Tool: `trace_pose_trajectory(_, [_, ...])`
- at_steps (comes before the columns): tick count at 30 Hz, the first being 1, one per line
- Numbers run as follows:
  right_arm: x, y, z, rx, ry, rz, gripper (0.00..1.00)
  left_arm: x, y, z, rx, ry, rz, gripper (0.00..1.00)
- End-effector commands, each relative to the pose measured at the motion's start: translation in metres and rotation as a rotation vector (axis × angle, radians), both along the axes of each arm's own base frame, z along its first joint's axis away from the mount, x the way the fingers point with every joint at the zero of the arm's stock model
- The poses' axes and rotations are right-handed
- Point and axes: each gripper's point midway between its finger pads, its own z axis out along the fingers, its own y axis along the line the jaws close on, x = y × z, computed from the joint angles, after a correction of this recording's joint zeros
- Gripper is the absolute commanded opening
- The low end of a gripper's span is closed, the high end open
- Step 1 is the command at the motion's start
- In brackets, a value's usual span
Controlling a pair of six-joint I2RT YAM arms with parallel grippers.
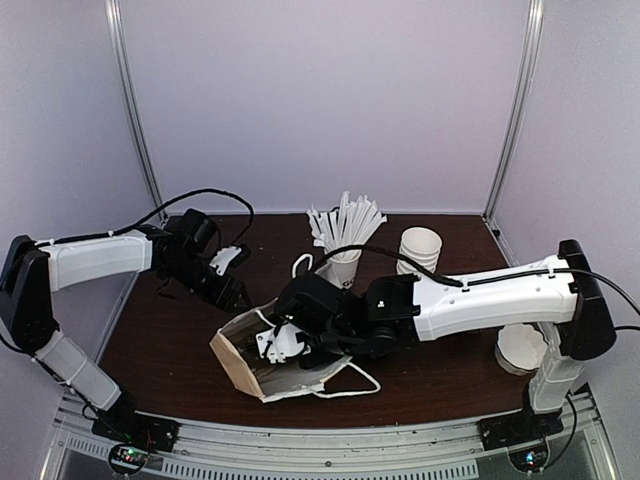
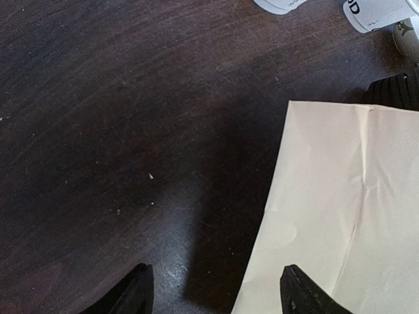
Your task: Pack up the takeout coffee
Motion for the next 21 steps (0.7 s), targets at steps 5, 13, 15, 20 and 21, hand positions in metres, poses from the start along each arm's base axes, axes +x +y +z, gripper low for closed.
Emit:
trace_pose_trajectory(5, [0.015, 0.004, -0.015, -0.020, -0.017, -0.030, 0.38, 0.014, -0.019, 0.007, -0.077, -0.045, -0.067, 0.70])
trace_pose_trajectory(13, [0.003, -0.001, -0.023, -0.073, 0.089, -0.007, 0.38, 0.021, -0.018, 0.006, -0.078, -0.046, -0.065, 0.69])
trace_pose_trajectory(15, [-0.003, -0.002, -0.024, -0.092, 0.134, 0.006, 0.38, 0.022, -0.015, 0.007, -0.079, -0.048, -0.061, 0.69])
trace_pose_trajectory(20, [-0.013, -0.003, -0.031, -0.139, 0.229, 0.011, 0.38, 0.022, -0.007, 0.009, -0.073, -0.052, -0.050, 0.69])
trace_pose_trajectory(21, [-0.014, -0.002, -0.032, -0.137, 0.240, 0.013, 0.38, 0.022, -0.006, 0.009, -0.072, -0.051, -0.050, 0.69])
